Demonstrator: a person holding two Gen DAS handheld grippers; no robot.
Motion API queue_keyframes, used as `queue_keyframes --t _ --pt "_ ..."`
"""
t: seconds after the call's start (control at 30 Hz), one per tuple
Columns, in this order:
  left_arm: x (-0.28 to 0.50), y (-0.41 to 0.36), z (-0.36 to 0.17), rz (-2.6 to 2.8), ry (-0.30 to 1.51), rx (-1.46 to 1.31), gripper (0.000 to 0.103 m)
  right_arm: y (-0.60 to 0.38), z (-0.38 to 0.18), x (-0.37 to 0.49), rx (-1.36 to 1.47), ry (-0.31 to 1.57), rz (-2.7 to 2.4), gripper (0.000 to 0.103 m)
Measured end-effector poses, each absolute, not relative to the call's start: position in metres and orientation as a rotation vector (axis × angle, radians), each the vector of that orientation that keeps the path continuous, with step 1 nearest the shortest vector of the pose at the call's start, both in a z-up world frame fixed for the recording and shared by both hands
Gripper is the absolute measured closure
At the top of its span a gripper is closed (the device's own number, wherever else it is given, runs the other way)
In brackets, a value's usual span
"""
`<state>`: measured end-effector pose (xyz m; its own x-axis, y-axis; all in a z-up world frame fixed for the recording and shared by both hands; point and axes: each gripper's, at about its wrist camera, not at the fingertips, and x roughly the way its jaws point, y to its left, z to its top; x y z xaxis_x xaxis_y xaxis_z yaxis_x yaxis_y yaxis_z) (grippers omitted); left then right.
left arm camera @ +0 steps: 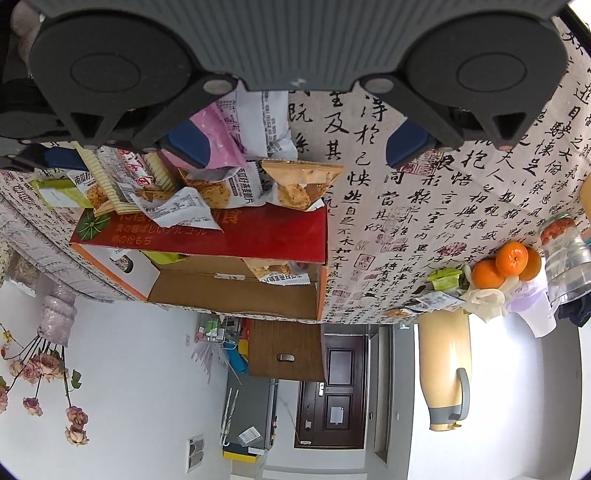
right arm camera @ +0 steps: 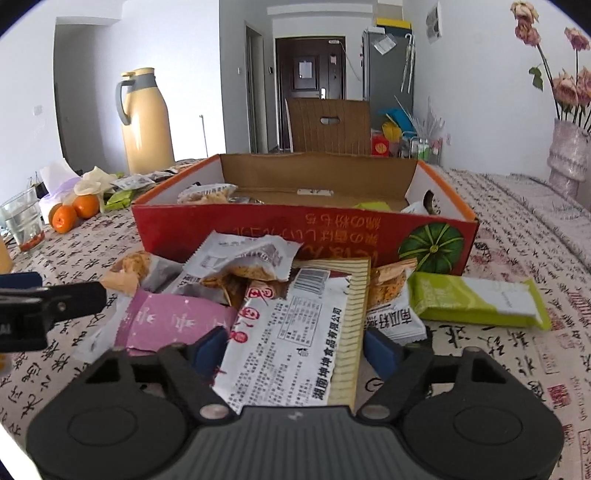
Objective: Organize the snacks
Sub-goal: 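Move both open tools back over the snack pile, then grasp the long striped wafer packet with the right tool while the left tool grasps the pink packet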
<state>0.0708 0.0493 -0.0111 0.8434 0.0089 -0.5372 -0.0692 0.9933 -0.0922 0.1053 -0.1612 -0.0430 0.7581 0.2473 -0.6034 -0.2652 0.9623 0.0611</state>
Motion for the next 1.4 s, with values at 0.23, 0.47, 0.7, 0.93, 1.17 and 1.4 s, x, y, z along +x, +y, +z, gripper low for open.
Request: queue_keyframes --t 0.23,0.47,0.7,0.93,1.17,1.4 --pt "0.073 0.05 -0.014 0.039 0.576 -0.12 0.0 -0.164 -0.047 0.106 -0.015 0.659 0.285 0.031" --pt "0.074 0.05 -0.015 0.042 0.583 -0.123 0.0 -0.172 -0.051 0.103 0.036 0.687 0.331 0.046" --pt "0.072 0.05 -0.014 0.05 0.582 -0.124 0.0 -0.175 -0.042 0.094 0.038 0.636 0.342 0.054" --pt "0.071 0.047 -0.014 0.046 0.584 -0.116 0.0 -0.192 -0.026 0.084 0.071 0.563 0.314 0.054" --pt "0.074 0.038 -0.014 0.036 0.591 -0.098 0.0 -0.209 -0.019 0.083 0.095 0.529 0.267 0.054" --pt "0.084 0.015 -0.015 0.017 0.627 -0.071 0.0 -0.224 -0.021 0.082 0.116 0.519 0.236 0.054"
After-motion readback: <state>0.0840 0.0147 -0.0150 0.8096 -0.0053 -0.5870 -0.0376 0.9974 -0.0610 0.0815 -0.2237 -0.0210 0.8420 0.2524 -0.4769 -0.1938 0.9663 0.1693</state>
